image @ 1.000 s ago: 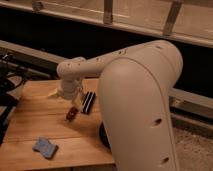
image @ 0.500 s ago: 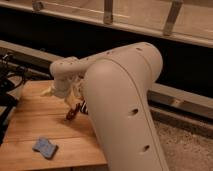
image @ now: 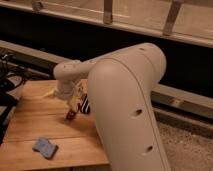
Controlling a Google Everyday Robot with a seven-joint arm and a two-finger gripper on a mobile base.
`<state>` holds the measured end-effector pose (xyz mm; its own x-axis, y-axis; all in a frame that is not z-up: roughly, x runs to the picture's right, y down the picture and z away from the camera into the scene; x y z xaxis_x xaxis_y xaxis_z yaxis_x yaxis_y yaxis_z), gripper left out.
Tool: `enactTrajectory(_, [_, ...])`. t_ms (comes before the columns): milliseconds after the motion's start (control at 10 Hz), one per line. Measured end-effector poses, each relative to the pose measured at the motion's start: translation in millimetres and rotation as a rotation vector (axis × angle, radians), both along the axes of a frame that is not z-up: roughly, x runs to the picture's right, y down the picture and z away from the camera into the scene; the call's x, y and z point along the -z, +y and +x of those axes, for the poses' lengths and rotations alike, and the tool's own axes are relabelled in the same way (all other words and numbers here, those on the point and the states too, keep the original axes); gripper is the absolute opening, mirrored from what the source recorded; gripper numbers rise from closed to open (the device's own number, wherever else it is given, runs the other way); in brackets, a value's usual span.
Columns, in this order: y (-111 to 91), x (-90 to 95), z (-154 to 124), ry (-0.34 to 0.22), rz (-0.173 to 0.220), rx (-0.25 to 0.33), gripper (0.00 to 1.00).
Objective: Place the pepper in the ceramic bowl
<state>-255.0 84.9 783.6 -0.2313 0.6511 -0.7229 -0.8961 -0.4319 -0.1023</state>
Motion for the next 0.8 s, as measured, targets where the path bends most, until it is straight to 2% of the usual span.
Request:
enactTrajectory(300, [6, -7.2, 3, -0.025, -0.007, -0.005, 0.99])
enactTrajectory(500, [14, -18.8, 8, -0.054, -0.033, -0.022, 0.99])
enactTrajectory(600, [22, -27.1, 7, -0.077, -0.061, -0.032, 0.99])
enactTrajectory(800, [29, -35.0, 9, -0.085, -0.086, -0.038, 0.99])
